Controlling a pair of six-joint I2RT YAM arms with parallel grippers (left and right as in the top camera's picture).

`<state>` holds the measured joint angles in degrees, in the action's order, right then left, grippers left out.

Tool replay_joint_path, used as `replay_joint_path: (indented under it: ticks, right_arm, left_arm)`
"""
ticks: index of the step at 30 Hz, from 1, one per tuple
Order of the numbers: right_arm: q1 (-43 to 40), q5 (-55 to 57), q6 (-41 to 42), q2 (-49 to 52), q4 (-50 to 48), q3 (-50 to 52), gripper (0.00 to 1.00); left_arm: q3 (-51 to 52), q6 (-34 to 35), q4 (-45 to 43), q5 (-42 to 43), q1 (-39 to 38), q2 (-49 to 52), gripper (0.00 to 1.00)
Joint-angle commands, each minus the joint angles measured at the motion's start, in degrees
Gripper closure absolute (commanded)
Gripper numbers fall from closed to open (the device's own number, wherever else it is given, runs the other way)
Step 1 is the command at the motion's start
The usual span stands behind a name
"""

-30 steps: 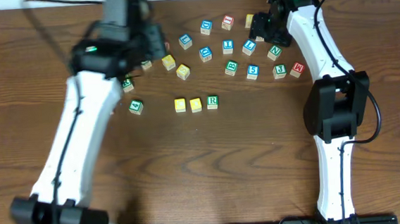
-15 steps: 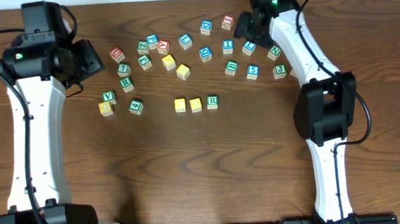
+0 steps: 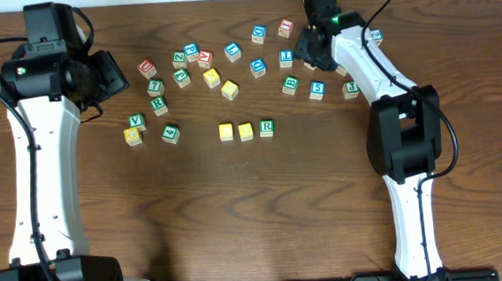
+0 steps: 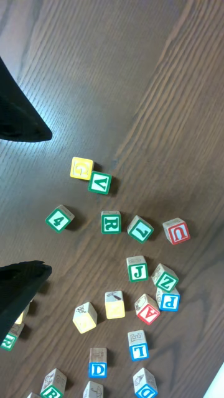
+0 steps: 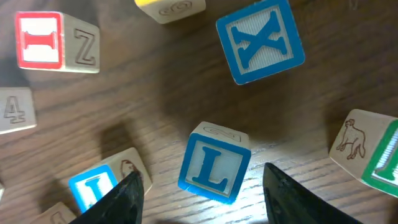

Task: Spell out CORL
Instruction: 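Open the left gripper and withdraw the left arm to the far left, then lower the right gripper onto the blue L block and grasp it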

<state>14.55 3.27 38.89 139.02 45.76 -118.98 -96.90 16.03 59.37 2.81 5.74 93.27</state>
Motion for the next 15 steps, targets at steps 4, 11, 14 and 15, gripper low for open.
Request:
replay_joint_path:
  ticks: [4,11,14,15]
  right_arm:
    - [0.2,1.1,0.9,0.2,-2.3,2.9,0.51]
    - [0.2,1.1,0.6,0.2,-4.6,4.4,0.59]
    - [0.1,1.1,-0.4,0.2,-5.1,4.4,0.63]
    - [0.1,1.2,-0.4,0.2,-5.1,4.4,0.64]
  left_arm:
    - [-0.4,-1.0,0.2,-0.7,0.1,0.4,0.39]
    - [-0.4,-1.0,0.3,-0.7,0.1,0.4,0.39]
    - [-0.4,-1.0,0.4,-0.7,0.1,0.4,0.39]
    - [-0.4,-1.0,0.4,-0.7,0.1,0.4,0.39]
